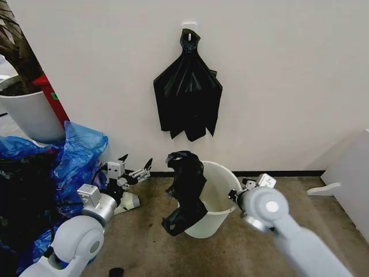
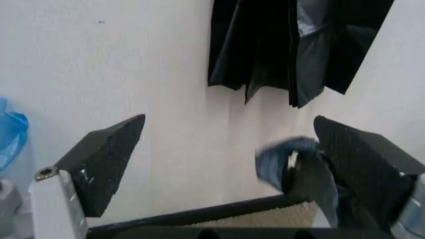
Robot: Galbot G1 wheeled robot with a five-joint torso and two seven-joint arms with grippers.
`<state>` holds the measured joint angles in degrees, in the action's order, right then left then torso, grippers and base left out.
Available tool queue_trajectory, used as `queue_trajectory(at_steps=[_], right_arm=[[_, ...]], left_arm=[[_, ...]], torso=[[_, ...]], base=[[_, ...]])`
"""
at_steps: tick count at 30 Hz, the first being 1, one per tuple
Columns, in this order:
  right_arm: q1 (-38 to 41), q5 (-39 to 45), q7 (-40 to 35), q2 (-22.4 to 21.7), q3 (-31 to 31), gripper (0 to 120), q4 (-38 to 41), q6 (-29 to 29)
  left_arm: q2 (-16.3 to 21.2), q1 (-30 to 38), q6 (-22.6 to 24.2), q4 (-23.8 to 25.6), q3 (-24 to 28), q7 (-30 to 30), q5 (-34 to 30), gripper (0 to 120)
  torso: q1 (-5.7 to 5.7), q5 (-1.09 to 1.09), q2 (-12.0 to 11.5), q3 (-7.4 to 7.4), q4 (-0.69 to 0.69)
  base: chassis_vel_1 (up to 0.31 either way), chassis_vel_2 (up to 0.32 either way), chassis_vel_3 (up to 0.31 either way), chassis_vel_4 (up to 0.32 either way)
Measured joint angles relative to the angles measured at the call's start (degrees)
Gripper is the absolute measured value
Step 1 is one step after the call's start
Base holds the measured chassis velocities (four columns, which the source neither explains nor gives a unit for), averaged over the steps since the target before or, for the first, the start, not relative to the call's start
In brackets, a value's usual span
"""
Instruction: Place the garbage bag over the trash bin.
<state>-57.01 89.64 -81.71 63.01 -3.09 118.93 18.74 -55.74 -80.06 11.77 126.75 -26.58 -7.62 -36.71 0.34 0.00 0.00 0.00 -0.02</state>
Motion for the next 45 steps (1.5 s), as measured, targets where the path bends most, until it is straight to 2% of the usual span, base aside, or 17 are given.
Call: queue_trajectory(at_steps=[29,34,36,41,43,44,45], right_arm=[[-4.7,-8.9,4.3,3.5,1.7,0,-4.5,0.8],[-4.6,-8.4,4.1,3.3,1.6,21,-3.6,1.2],[-4.6,-8.4,4.1,3.2,1.6,25,-3.3,1.3],[-3.6,-8.4,3.9,1.7,1.6,47,-0.1,1.7],[-3.5,-8.4,3.9,1.5,1.6,49,0.1,1.8],[-3.3,-8.4,3.9,0.8,1.6,56,1.8,2.3],[-3.1,-8.6,3.9,0.2,1.6,58,3.0,2.8]], left_arm=[[-2.0,-1.7,-1.0,0.6,0.0,1.7,1.5,100],[-2.0,-1.8,-1.1,0.9,0.0,1.9,1.5,100],[-2.0,-1.8,-1.1,0.9,0.0,1.9,1.5,100],[-1.8,-1.6,-1.2,1.0,-0.1,2.0,1.4,100],[-1.8,-1.6,-1.2,1.0,-0.1,2.0,1.4,100],[-1.7,-1.6,-1.2,1.0,-0.2,2.0,1.3,100],[-1.6,-1.6,-1.2,1.0,-0.3,2.1,1.3,100]], torso=[[0.00,-0.01,0.0,0.00,0.00],[0.00,0.00,0.0,0.00,0.01],[0.00,0.00,0.0,0.00,0.00],[0.00,0.00,0.0,0.01,0.01],[0.00,0.00,0.0,0.01,0.01],[0.00,0.01,0.0,0.01,0.00],[0.00,0.00,0.0,0.01,0.01]], base=[[0.000,0.000,0.000,0.000],[0.000,0.000,0.000,0.000],[0.000,0.000,0.000,0.000],[0.000,0.000,0.000,0.000],[0.000,0.000,0.000,0.000],[0.000,0.000,0.000,0.000],[0.000,0.000,0.000,0.000]])
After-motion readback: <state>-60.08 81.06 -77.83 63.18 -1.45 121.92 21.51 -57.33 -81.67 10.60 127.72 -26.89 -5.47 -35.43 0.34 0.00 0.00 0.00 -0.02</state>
